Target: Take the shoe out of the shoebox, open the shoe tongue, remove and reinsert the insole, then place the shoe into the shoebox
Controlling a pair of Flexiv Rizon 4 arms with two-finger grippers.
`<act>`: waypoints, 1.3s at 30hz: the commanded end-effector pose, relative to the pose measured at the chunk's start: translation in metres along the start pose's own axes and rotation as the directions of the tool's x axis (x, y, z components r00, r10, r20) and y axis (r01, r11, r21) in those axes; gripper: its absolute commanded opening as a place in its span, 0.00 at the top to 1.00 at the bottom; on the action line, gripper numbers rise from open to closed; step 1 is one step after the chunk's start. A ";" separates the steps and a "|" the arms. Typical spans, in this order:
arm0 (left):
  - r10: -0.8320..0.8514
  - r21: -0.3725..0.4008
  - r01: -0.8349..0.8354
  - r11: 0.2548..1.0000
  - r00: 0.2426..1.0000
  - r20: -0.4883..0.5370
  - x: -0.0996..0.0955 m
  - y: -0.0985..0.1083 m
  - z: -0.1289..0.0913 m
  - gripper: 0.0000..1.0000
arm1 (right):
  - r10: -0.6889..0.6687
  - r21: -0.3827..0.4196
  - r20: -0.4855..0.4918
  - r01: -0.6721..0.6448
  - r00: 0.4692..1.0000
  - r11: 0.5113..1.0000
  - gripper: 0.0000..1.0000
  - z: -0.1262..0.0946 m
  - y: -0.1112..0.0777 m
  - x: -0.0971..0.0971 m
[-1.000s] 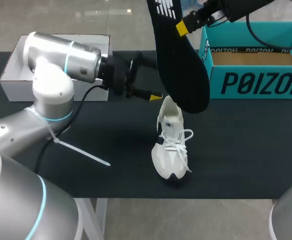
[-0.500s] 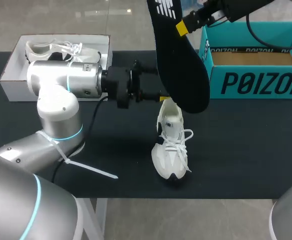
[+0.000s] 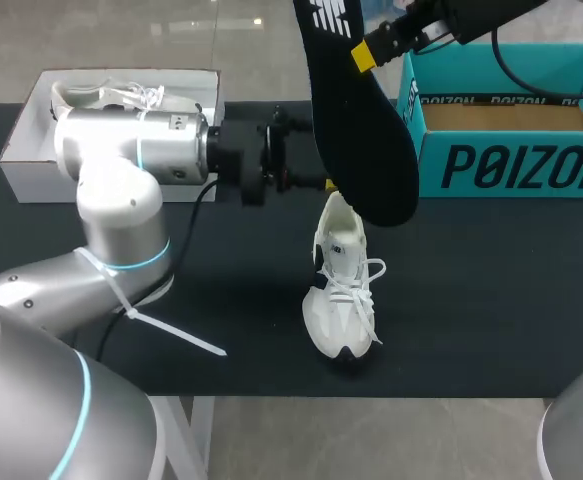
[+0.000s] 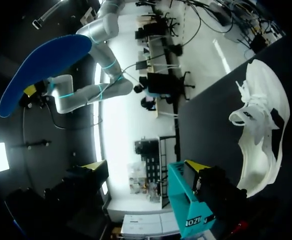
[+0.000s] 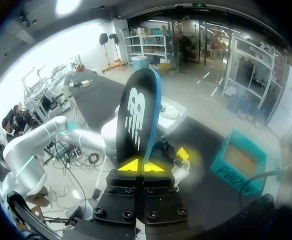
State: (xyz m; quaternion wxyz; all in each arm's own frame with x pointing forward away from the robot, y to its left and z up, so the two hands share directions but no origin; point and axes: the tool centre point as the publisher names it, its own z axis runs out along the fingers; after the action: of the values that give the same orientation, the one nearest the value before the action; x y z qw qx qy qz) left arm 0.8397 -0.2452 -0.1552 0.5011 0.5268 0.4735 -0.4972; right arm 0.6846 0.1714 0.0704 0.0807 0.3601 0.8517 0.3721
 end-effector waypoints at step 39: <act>0.001 0.005 -0.001 1.000 1.000 -0.004 -0.001 0.004 0.003 0.00 | 0.497 0.227 -0.182 -0.456 0.848 0.861 1.00 0.042 -0.126 -0.174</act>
State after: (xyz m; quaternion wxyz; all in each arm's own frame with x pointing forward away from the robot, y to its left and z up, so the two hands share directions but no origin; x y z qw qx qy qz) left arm 0.8437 -0.2470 -0.1537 0.4980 0.5296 0.4728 -0.4980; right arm 0.7407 0.0301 -0.0379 -0.0744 0.5430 0.7820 0.2967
